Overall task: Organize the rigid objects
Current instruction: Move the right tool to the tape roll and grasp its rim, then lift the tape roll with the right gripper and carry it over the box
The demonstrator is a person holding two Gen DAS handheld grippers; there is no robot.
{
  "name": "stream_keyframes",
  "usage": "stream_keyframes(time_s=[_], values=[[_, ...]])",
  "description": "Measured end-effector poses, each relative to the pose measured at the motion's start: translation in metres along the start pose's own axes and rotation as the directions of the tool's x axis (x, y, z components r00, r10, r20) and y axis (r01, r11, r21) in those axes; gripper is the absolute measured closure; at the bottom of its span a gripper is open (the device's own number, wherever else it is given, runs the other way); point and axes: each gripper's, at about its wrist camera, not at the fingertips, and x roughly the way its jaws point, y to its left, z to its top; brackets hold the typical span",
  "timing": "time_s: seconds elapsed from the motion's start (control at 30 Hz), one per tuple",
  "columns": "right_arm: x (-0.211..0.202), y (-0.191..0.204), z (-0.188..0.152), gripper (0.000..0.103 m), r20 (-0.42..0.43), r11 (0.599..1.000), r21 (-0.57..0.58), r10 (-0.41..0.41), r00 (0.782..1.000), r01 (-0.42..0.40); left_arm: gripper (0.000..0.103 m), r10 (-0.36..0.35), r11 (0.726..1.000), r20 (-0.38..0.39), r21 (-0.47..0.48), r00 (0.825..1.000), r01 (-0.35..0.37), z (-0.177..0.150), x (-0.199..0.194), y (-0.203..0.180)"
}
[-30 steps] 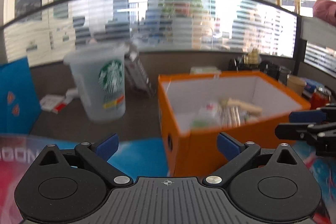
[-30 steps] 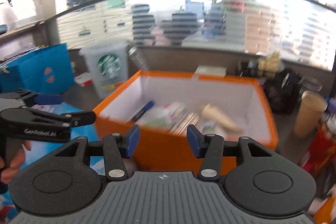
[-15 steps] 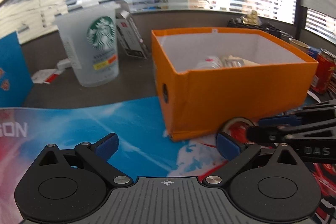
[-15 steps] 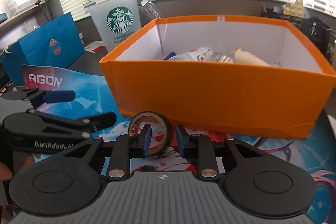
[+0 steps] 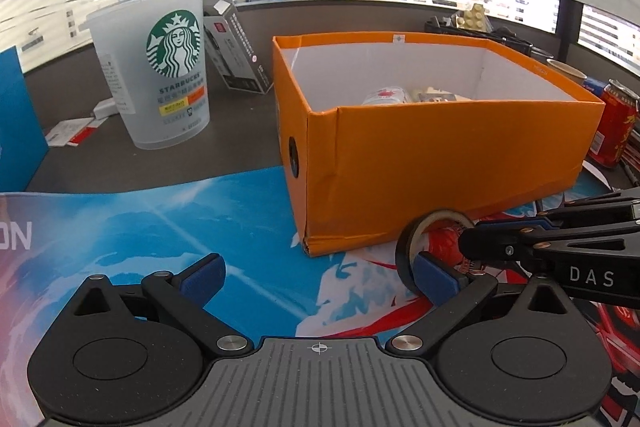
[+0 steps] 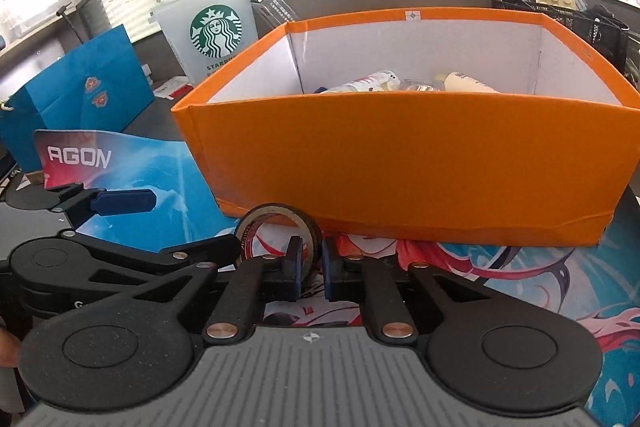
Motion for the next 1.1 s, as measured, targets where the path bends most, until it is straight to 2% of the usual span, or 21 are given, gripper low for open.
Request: stream_keyframes(time_s=[0.2,0.33,0.53,0.87,1.1], values=[[-0.012,0.004,0.0,0.094,0.025,0.999,-0.026,-0.021,0.999,0.022,0.002,-0.008,1.0,-0.001,0.005,1.0,0.008,0.0,-0.005,-0.004],[-0.017,0.008,-0.002,0.094,0.041,0.996,-0.06,-0.061,0.997,0.063,0.002,-0.009,1.0,-0.011,0.01,1.0,0.009,-0.005,-0.003,-0.007],[-0.03,0.006,0.0,0.094,0.066,0.996,-0.059,-0.064,0.996,0.068,0.002,-0.02,1.0,-0.013,-0.011,1.0,0.02,-0.003,-0.005,-0.005],[-0.06,0.007,0.01,0.094,0.146,0.995,-0.053,-0.081,0.986,0.09,0.002,-0.083,0.996,0.057,-0.014,0.995,0.084,0.007,-0.032,-0.017],[-0.082,0.007,0.015,0.094,0.2,0.994,-0.057,-0.083,0.976,0.097,0.002,-0.092,0.996,0.109,0.001,0.99,0.092,0.018,-0.052,-0.023]])
